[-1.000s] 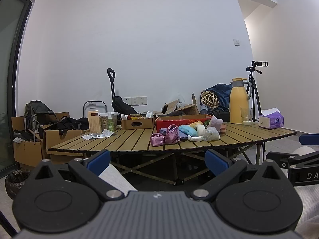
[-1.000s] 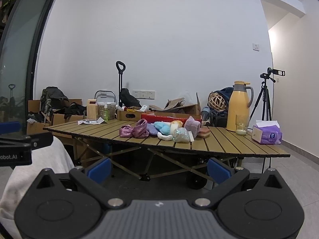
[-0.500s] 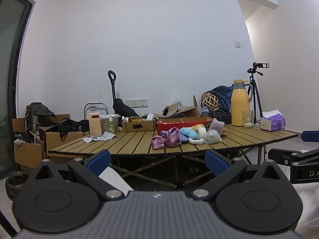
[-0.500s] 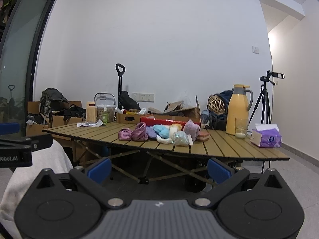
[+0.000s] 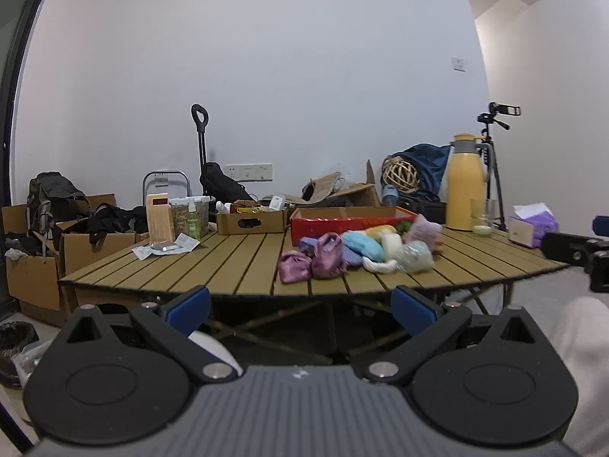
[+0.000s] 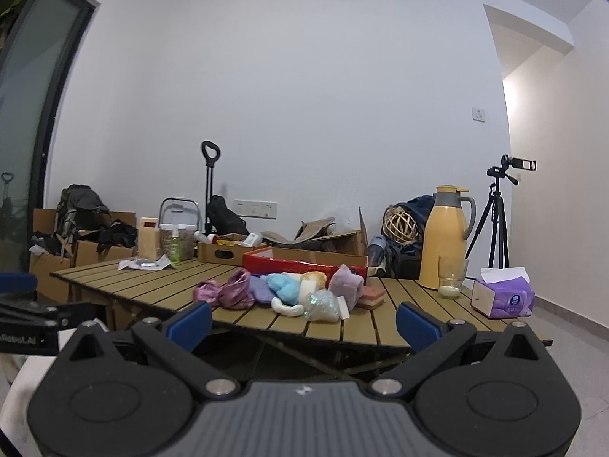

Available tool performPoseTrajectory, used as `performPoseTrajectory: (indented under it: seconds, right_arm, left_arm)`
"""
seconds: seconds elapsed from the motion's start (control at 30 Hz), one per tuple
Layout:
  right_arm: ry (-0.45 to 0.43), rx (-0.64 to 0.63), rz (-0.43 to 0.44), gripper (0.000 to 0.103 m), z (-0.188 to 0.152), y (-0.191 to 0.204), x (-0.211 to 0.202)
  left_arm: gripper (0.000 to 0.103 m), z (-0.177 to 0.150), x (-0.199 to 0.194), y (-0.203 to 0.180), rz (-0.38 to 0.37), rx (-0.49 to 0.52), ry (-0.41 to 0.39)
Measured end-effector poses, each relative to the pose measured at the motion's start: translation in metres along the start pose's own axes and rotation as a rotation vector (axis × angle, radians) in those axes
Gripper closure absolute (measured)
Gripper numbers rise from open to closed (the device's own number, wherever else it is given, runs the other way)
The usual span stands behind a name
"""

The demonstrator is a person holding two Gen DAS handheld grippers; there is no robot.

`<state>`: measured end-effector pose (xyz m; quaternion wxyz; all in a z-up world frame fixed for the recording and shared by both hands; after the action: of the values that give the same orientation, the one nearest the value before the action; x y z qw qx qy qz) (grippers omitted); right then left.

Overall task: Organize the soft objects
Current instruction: 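Grasp a pink satin bundle with the left tool while the right tool grasps another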

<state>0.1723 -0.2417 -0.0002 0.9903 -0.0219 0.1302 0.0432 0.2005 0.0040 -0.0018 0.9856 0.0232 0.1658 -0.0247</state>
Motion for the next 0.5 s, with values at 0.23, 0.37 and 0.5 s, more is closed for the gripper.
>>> performPoseTrajectory:
  seconds: [0.23, 0.37, 0.5]
  right_arm:
    - [0.215, 0.149, 0.259, 0.000, 0.011, -0.008, 0.107]
    - [0.262, 0.165, 0.320, 0.000, 0.018, 0.001, 0.168]
    - [0.270, 0.136, 0.351, 0.008, 0.041, 0.018, 0.239]
  left_arm:
    - [0.000, 0.030, 0.112, 0.024, -0.065, -0.097, 0.117]
    - [0.006, 0.050, 0.179, 0.037, -0.079, -0.124, 0.130]
    - [0.023, 0.052, 0.260, 0.046, -0.155, -0.184, 0.233]
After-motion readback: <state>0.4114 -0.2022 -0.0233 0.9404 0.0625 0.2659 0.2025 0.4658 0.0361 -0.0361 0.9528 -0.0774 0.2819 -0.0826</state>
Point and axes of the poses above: each gripper's, at about its wrist camera, not at the fingertips, and x roughly the way its jaws point, y to its left, z to its top, the point moved 8 cm from there along x, roughly the way its jaws point, and after that the axes turned 9 degrees about y, right-handed, at the moved point
